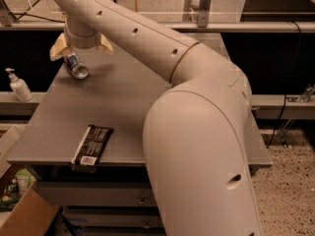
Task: Place redbull can upright
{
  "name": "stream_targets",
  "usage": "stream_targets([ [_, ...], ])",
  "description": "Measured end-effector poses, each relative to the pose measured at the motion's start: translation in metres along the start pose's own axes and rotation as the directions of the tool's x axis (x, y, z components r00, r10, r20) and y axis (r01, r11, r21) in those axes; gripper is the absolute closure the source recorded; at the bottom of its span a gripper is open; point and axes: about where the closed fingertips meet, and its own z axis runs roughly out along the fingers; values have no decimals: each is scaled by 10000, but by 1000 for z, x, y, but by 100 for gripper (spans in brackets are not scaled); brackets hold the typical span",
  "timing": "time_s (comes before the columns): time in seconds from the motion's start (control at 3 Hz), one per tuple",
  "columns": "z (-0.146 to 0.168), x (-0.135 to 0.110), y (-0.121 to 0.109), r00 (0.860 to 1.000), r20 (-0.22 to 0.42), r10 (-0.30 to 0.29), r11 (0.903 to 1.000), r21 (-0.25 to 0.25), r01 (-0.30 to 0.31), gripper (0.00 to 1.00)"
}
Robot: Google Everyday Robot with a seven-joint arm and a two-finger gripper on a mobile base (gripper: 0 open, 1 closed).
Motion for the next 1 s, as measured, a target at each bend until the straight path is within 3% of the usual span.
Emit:
stream_targets([
  [0.33, 13, 8, -14, 9971, -1, -762, 9971, -94, 762, 0],
  [1.0, 42, 21, -39, 9882, 58, -1527, 9883, -40, 1528, 0],
])
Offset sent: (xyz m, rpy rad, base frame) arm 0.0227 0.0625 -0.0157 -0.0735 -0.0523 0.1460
